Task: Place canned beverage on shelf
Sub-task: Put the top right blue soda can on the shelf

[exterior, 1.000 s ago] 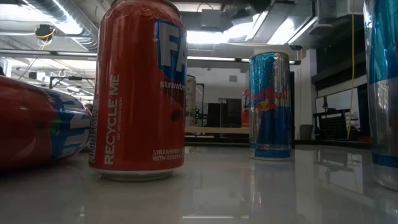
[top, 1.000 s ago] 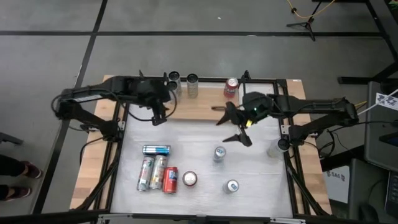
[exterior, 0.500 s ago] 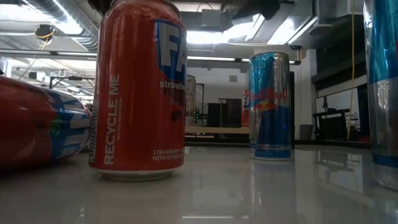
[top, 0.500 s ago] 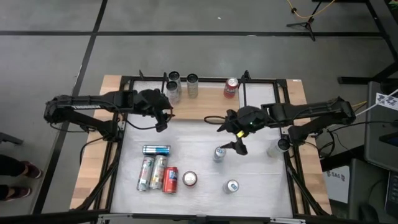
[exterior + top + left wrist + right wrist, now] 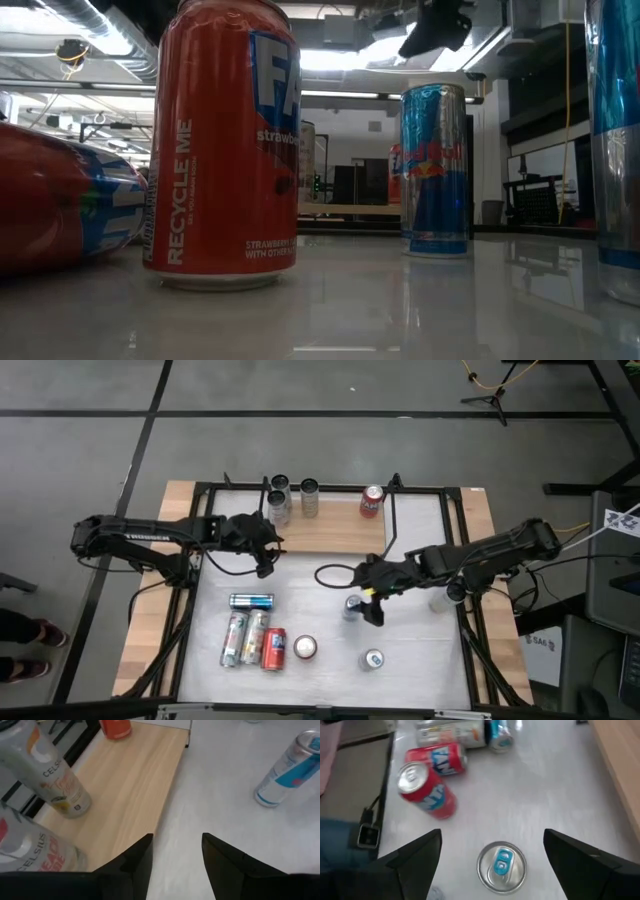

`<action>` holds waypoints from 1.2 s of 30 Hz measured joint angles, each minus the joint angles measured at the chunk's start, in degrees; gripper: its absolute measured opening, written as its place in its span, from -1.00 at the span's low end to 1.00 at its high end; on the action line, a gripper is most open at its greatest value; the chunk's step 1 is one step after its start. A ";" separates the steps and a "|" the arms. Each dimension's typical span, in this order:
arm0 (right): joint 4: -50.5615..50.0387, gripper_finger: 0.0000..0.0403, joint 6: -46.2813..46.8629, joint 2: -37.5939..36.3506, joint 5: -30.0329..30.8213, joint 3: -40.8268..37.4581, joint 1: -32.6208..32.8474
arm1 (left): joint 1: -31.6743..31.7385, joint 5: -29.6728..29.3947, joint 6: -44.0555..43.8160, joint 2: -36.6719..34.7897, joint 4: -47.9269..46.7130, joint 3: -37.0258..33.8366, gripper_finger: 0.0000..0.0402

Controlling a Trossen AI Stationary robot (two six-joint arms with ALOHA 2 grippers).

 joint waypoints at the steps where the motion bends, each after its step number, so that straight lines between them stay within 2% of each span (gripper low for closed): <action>1: 0.01 0.72 1.91 0.52 1.00 0.00 0.33 | -0.31 0.02 -0.02 0.00 0.00 0.00 -0.21; 9: -0.97 0.72 13.08 3.06 9.11 0.00 2.67 | -3.32 0.00 0.04 0.00 0.00 0.00 -0.21; 18: -4.08 0.72 16.45 6.44 11.36 0.00 3.62 | -6.02 -0.02 0.07 0.00 -0.04 0.00 -0.21; 36: -4.92 0.72 19.38 9.31 6.85 -0.02 3.58 | -6.95 -0.24 0.09 0.00 0.07 0.00 -0.21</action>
